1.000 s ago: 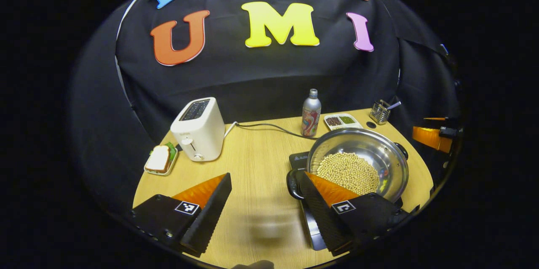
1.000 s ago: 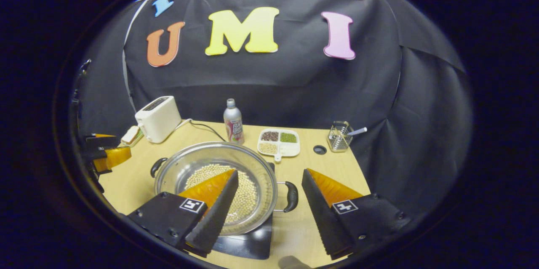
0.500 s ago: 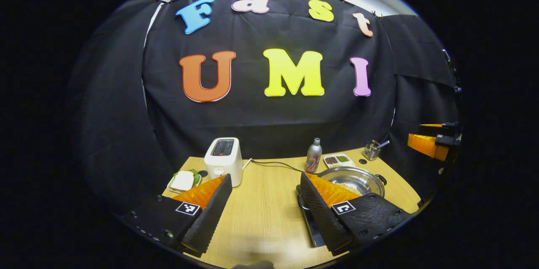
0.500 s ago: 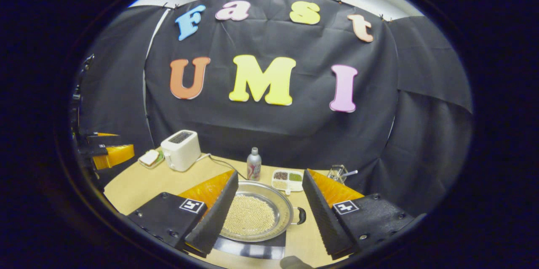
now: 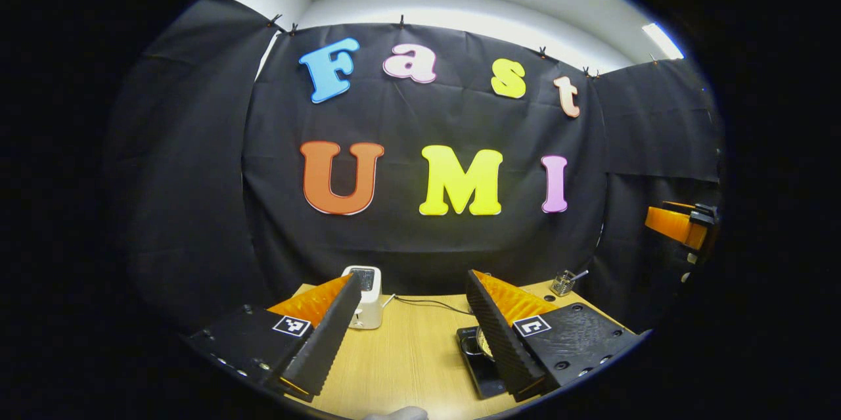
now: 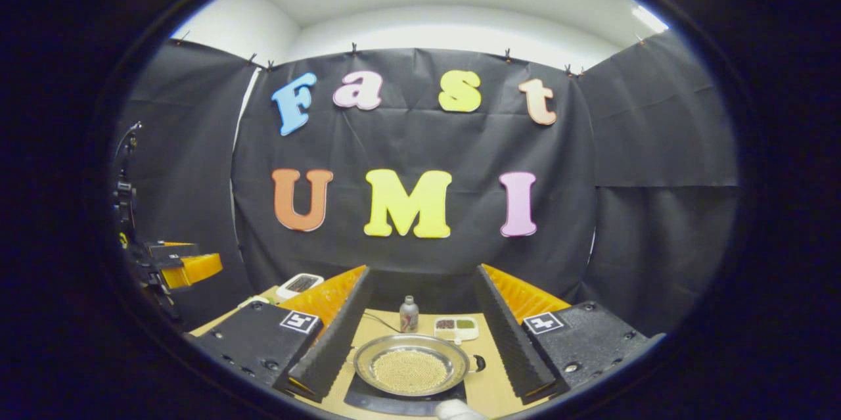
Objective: First push the handle of the pot to place it horizontally, then grasp the pot with both hands and set it on the induction cooktop.
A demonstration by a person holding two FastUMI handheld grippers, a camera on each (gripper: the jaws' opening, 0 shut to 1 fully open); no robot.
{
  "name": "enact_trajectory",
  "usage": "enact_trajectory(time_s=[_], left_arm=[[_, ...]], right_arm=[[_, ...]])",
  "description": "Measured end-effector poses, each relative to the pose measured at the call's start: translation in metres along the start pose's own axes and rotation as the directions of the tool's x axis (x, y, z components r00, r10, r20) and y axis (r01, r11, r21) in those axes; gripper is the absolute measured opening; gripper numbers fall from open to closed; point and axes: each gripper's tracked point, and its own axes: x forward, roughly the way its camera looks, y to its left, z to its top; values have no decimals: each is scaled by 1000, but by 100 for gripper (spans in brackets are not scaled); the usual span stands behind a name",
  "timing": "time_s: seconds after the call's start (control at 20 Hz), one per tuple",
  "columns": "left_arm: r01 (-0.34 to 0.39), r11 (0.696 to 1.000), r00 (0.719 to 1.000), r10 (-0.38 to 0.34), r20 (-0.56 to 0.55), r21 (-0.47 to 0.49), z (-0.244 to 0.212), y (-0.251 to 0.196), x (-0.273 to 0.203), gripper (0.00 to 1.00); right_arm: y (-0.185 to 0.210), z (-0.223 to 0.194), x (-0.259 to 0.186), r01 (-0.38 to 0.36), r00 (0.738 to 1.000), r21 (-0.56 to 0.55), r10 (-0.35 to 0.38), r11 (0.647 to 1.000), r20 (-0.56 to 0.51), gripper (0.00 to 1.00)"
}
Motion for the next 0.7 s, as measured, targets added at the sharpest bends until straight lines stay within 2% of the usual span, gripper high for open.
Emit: enact_trajectory(time_s=[0.15,0.4,0.55,0.7], left_arm=[[-23,999,998,22,65,22,22,2,-11,95],[-25,999,994,20,109,47,40,-9,-32,95],[-63,995,989,53,137,74,44,-14,-40,95],[-109,992,975,96,202,57,59,-18,-48,95]], right_arm=[[-10,14,-12,22,999,49,-24,999,36,98],[-32,5,-27,58,998,73,-61,996,32,98],[-49,-4,-31,83,996,90,-84,993,17,98],[-61,-14,-35,96,995,85,-96,992,-1,97]])
